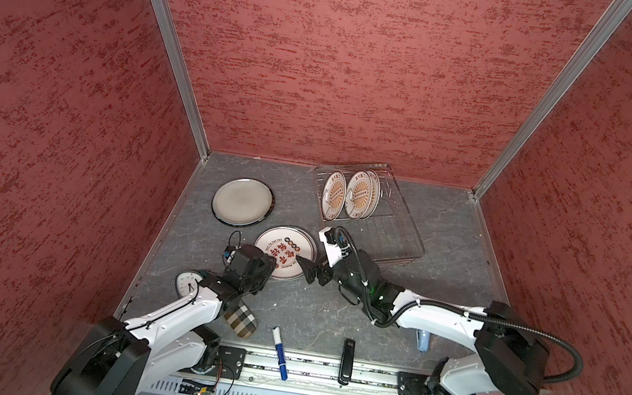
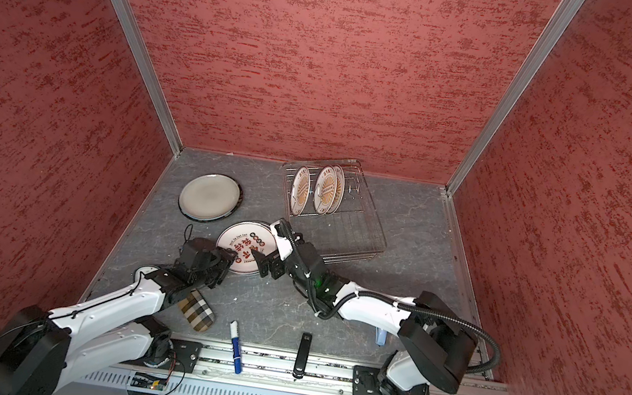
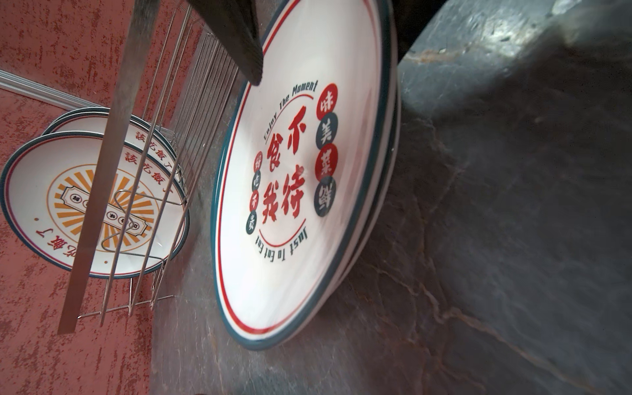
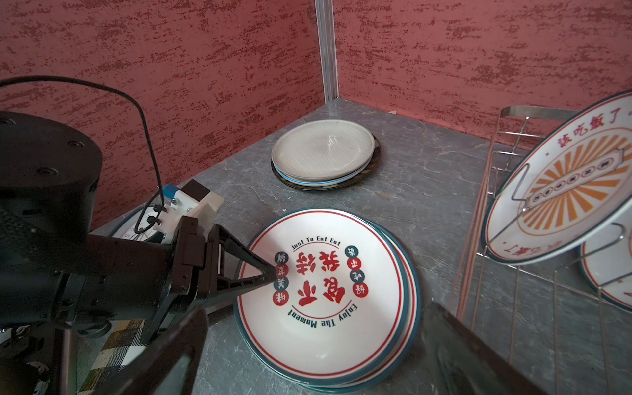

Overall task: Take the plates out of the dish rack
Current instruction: 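Lower the lettered plate flat onto the stack with the left gripper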

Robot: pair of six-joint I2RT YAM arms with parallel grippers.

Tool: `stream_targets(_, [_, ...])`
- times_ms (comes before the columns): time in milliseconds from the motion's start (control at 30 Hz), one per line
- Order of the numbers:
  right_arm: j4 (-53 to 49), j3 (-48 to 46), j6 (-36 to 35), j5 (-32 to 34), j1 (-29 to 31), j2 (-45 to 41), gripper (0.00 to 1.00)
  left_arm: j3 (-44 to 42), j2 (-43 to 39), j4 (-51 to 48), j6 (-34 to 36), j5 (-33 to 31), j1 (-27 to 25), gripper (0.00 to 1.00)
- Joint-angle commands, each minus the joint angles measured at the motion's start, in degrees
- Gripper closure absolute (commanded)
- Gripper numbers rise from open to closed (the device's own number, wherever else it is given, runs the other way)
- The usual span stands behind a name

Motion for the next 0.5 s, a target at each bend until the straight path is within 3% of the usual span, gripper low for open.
stream_targets(0, [0.32,1.79,-0.98,1.38,0.57,-0.1,0.01,1.48,0.77,2.19,0.72,0.78,-0.31,0.47])
stream_targets(467, [0.62,0.83,-1.02,2.08,0.57,-0.63,0.01,1.87,3.96,5.11,1.31,4.68,-0.14,0.46])
